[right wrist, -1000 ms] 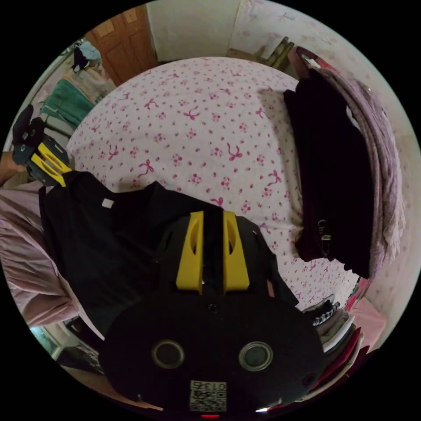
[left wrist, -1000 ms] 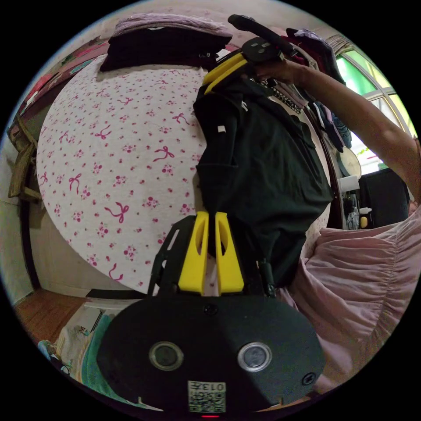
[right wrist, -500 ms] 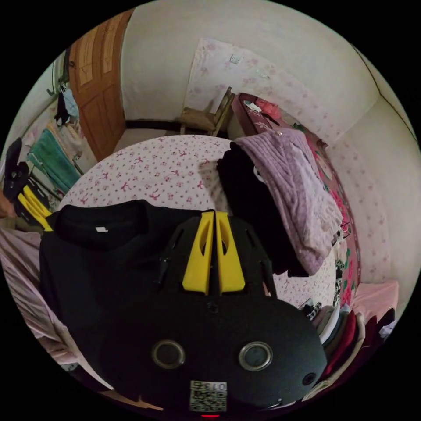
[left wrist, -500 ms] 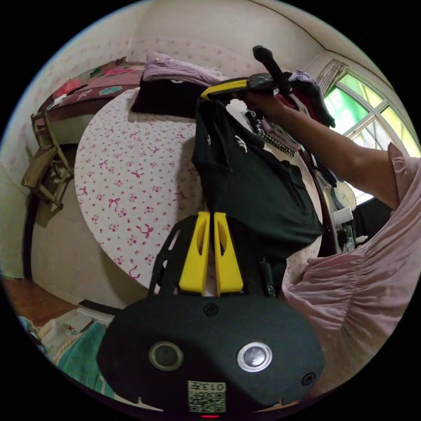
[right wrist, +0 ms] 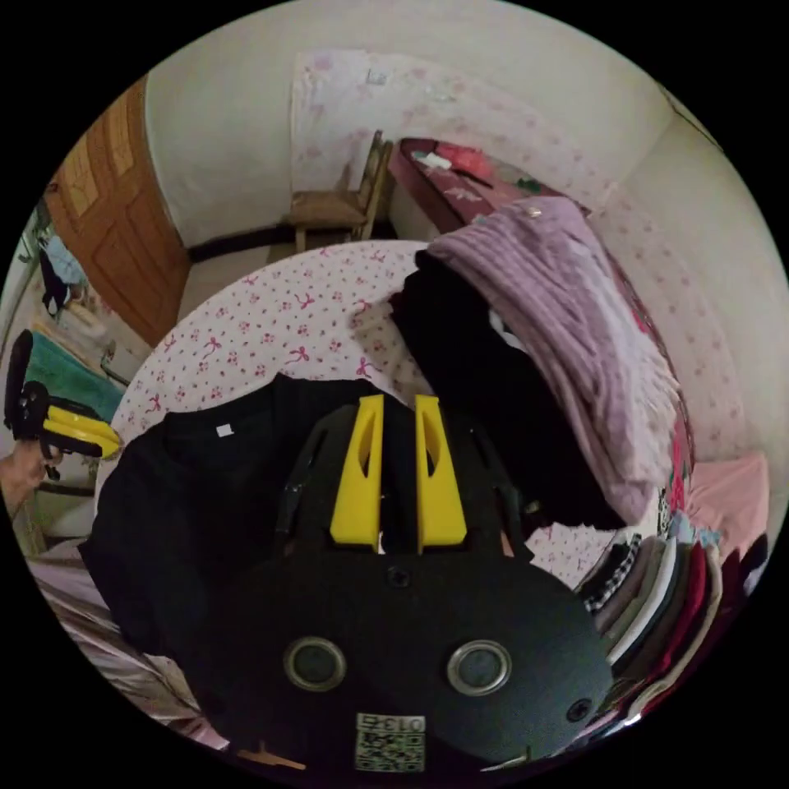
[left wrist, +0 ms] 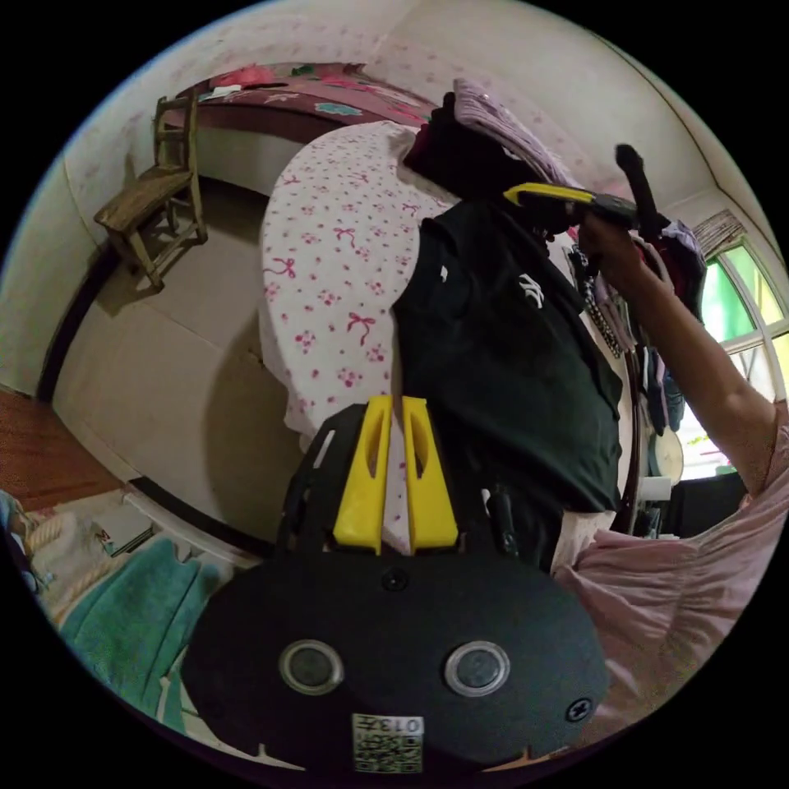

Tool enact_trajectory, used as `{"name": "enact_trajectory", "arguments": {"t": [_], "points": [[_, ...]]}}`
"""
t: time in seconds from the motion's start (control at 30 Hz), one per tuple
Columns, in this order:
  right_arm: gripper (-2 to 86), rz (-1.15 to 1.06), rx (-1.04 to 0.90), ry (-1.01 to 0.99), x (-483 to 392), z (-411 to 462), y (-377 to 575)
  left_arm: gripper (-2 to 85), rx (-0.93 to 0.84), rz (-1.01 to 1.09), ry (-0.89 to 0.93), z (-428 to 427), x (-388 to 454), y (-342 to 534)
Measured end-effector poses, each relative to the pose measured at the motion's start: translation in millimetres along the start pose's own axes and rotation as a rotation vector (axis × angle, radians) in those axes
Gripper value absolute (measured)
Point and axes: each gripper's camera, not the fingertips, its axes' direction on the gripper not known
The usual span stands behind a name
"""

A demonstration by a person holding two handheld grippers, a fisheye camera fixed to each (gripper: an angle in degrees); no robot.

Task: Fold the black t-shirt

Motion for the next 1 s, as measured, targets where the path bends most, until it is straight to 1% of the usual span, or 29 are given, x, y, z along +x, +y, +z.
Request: {"name": "enact_trajectory", "arguments": {"t": [0.07, 0.1, 0.17, 0.2, 0.23, 0.27, 0.37, 0.4, 0.43, 0.47, 0.5, 0.57, 0.6, 0.63, 0.7, 0.77, 0.83, 0.9, 1.0], "points": [[5.7, 0.045, 0.087, -0.009, 14.0, -34.4, 57.7, 3.8, -0.022, 0.033, 0.007, -6.2, -0.4, 16.1], [4.6, 0.068, 0.130, -0.043, 20.3, -55.5, 102.6, 4.7, -0.051, 0.047, 0.016, -7.6, 1.6, 27.9], [2.8, 0.100, 0.138, -0.109, 24.4, -85.8, 203.6, 5.6, -0.106, 0.074, 0.054, -5.7, 8.9, 44.5], [2.4, 0.118, 0.131, -0.114, 24.6, -91.4, 230.9, 6.3, -0.142, 0.096, 0.054, -2.9, 16.9, 55.4], [1.7, 0.182, 0.106, -0.106, 25.0, -100.7, 287.4, 6.7, -0.160, 0.113, 0.047, -1.5, 21.5, 60.1], [1.5, 0.219, 0.090, -0.100, 25.1, -105.1, 316.4, 7.7, -0.181, 0.143, 0.019, -0.1, 30.9, 68.7], [1.0, 0.508, 0.005, -0.090, 19.0, -139.2, 500.4, 11.5, -0.204, 0.138, -0.043, 2.5, 44.5, 87.9], [1.1, 0.552, -0.012, -0.079, 15.1, -146.0, 530.4, 12.7, -0.209, 0.121, -0.034, 4.3, 45.6, 95.9], [1.3, 0.630, -0.053, -0.032, 4.3, -159.8, 588.6, 13.2, -0.212, 0.112, -0.025, 5.7, 45.5, 99.8], [1.4, 0.666, -0.078, -0.004, -1.9, -166.5, 616.6, 14.2, -0.229, 0.097, -0.011, 10.4, 44.6, 106.7], [2.0, 0.745, -0.127, 0.035, -13.6, -179.0, 671.0, 14.5, -0.244, 0.096, 0.003, 16.0, 44.0, 112.4], [3.6, 0.924, -0.188, 0.042, -33.6, -202.6, 770.6, 14.5, -0.269, 0.125, 0.037, 26.4, 44.9, 118.3], [4.0, 0.964, -0.192, 0.040, -38.6, -208.4, 792.8, 14.0, -0.295, 0.136, 0.070, 35.2, 44.6, 119.9], [5.3, 1.044, -0.191, 0.046, -48.7, -219.5, 834.4, 13.5, -0.309, 0.138, 0.090, 39.7, 44.0, 120.0], [7.1, 1.145, -0.180, 0.040, -60.7, -230.9, 886.3, 8.6, -0.344, 0.144, 0.200, 53.4, 39.6, 118.6], [8.2, 1.247, -0.141, -0.010, -69.8, -237.7, 942.3, 6.1, -0.355, 0.147, 0.247, 56.5, 35.5, 117.3], [8.7, 1.283, -0.107, -0.010, -74.0, -242.5, 974.6, 2.7, -0.366, 0.156, 0.282, 54.0, 31.7, 116.5], [9.2, 1.295, -0.094, 0.002, -75.4, -245.3, 1001.3, 1.5, -0.348, 0.190, 0.348, 41.1, 27.4, 113.1], [10.0, 1.319, -0.036, -0.056, -72.6, -245.6, 1039.5, 0.8, -0.311, 0.264, 0.367, 15.0, 25.1, 103.8]]}}
